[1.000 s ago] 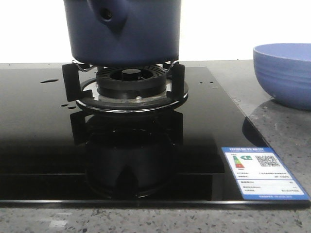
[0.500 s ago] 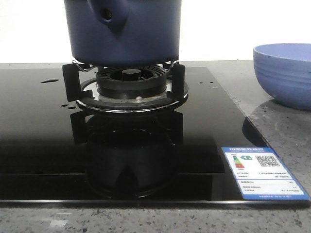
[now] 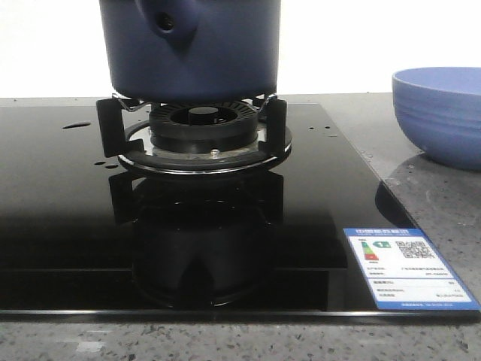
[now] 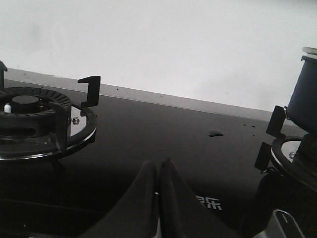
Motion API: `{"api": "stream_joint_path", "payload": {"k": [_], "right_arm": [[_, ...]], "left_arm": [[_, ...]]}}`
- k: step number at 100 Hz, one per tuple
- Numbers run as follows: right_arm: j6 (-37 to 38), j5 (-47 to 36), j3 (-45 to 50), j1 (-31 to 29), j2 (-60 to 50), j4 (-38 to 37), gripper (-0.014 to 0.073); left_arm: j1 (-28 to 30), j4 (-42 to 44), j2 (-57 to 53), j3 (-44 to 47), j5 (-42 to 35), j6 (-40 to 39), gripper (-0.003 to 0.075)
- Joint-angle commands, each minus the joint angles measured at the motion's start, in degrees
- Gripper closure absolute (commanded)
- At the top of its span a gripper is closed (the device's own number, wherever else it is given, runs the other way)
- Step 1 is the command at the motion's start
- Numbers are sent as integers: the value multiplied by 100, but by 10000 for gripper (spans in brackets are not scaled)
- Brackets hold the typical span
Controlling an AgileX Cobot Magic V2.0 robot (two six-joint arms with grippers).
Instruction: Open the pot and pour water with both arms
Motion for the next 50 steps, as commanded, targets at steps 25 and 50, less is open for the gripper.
{"api": "stream_joint_path", "payload": {"k": [25, 50], "right_arm": [[5727, -1184, 231, 6, 50, -5703, 645], [5727, -1882, 1382, 6, -347, -5553, 645]], "left_arm": [[-36, 3, -157, 191, -410, -58, 739], [-36, 3, -157, 191, -410, -58, 739]]}}
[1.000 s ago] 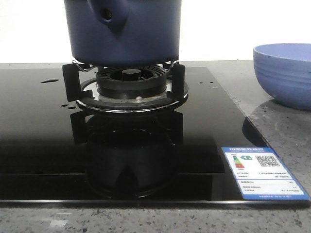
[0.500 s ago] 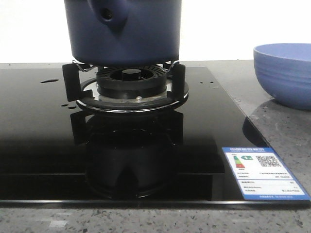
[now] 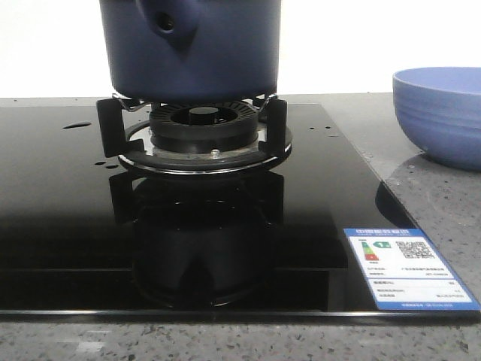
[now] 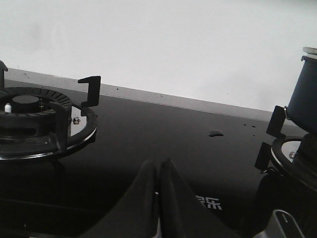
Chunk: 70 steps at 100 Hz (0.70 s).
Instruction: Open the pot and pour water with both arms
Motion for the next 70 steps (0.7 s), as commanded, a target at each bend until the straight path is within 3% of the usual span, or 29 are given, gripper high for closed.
{"api": "stream_joint_path", "payload": {"k": [1, 15, 24, 70], "right_arm": [[33, -476, 149, 6, -219, -74, 645], [33, -476, 638, 6, -904, -74, 645], [33, 104, 624, 6, -1310, -193, 645], [33, 88, 624, -18, -1280, -396, 645]], "left_arm": [[-36, 3, -157, 191, -410, -58, 739], [-36, 3, -157, 191, -410, -58, 739], [-36, 3, -157, 191, -410, -58, 739], [-36, 3, -147, 191, -410, -58, 739]]}}
